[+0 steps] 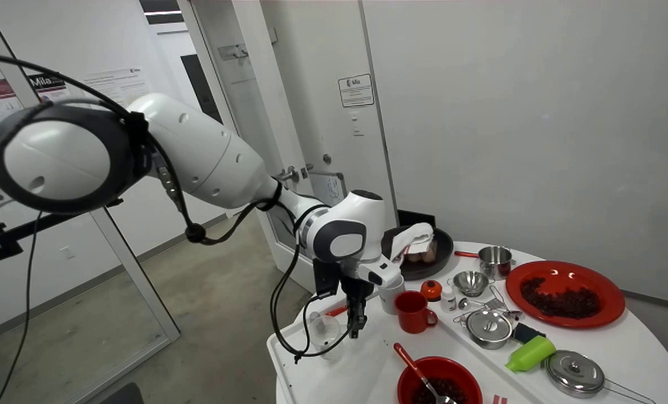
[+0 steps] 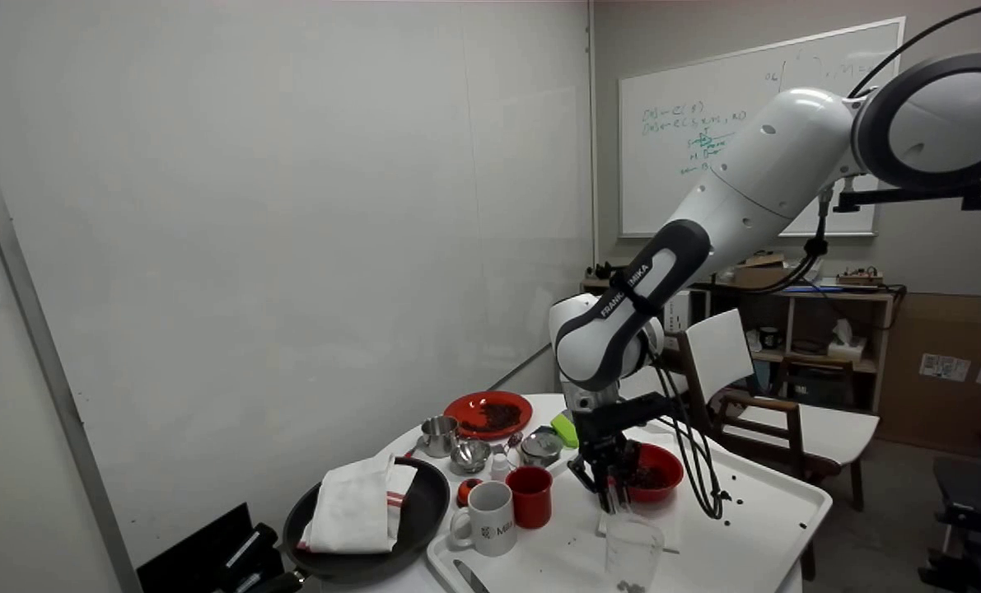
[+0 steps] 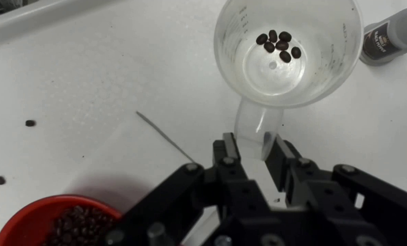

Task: Pour the contents of the jug into the red bowl

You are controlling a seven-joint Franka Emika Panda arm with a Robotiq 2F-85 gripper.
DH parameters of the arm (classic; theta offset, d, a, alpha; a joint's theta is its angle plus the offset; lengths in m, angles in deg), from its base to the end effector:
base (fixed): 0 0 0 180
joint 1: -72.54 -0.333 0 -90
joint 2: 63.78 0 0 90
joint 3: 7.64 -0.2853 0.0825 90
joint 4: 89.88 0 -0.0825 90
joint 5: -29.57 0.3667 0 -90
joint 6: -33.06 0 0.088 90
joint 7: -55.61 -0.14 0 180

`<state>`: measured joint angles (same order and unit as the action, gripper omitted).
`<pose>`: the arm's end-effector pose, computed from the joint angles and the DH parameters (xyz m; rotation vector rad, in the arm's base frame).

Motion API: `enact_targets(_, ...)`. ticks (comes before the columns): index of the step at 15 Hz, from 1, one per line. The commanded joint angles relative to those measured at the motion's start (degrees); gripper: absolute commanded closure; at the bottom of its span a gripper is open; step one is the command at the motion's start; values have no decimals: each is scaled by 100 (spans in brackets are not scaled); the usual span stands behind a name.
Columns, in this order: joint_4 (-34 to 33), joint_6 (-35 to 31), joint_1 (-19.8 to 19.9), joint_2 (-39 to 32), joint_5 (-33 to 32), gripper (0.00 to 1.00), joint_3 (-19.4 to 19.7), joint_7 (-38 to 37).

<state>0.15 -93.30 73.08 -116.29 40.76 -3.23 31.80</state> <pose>0.6106 -0.0404 0.0427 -2.9351 0.9376 0.4423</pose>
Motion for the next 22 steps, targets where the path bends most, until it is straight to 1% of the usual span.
enact_targets(1,491,282,-108,759,-334,89,199,154)
enact_targets(4,603,504,-231,1189,-860,89,457,37)
enact_targets(8,589,569,-274,1586,-1462,89,728,-85)
enact_targets(12,503,395,-338,1731,-2108,89,1023,-453)
enact_targets(15,467,316,-319,1744,-2442,89,1165,-751)
enact_targets(19,518,-90,-381,1670,-2739,89,1378,-1544)
enact_targets(22,593,-480,-511,1604,-3101,89,1592,-2402)
